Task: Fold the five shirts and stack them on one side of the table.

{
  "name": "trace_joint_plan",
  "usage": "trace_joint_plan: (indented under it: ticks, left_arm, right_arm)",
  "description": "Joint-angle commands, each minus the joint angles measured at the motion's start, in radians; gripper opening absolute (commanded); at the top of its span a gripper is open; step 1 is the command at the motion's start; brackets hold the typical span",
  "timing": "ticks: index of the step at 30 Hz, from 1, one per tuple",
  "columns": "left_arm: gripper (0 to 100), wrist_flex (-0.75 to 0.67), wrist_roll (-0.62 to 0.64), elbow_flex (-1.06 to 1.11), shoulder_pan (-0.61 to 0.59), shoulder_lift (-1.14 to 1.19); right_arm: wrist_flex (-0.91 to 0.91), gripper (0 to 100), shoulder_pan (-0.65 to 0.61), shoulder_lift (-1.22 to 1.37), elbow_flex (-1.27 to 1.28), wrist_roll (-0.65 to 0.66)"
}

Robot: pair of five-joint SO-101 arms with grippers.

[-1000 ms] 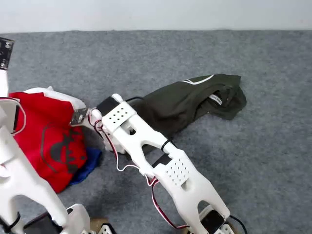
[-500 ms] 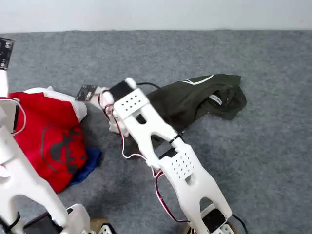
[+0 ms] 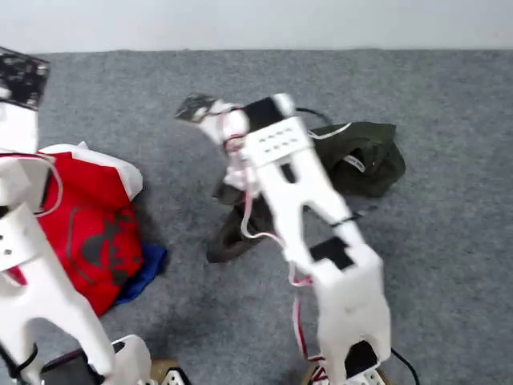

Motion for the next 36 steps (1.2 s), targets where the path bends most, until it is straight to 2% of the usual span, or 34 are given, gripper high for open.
trace_joint_plan:
  ticks: [1, 5, 11, 23, 26, 30, 36]
  left_arm:
    - [2, 0.018, 0.012, 0.036, 0.089, -0.023]
    - [2, 0.018, 0.080, 0.111, 0.206, -0.023]
    - [2, 0.005, 0.140, 0.162, 0.400, -0.014]
    - [2, -0.236, 0.178, 0.501, 0.723, -0.014]
    - [5, -0.315, 0.180, 0.588, 0.773, -0.003]
    - [16, -0.367, 0.181, 0.644, 0.795, 0.100]
    - [17, -0.347, 0.172, 0.590, 0.821, 0.336]
  right_arm:
    - [0.045, 0.9, 0.099, -0.302, 0.147, 0.060]
    - [0.044, 0.9, 0.234, -0.527, 0.304, 0.153]
    - [0.042, 0.9, 0.533, -0.754, 0.459, 0.324]
    - [0.039, 0.9, 0.967, -0.886, 0.605, 0.597]
    - [0.039, 0.9, 1.029, -0.885, 0.606, 0.629]
    - [0.039, 0.9, 1.047, -0.891, 0.640, 0.644]
    - [0.039, 0.9, 1.047, -0.895, 0.727, 0.641]
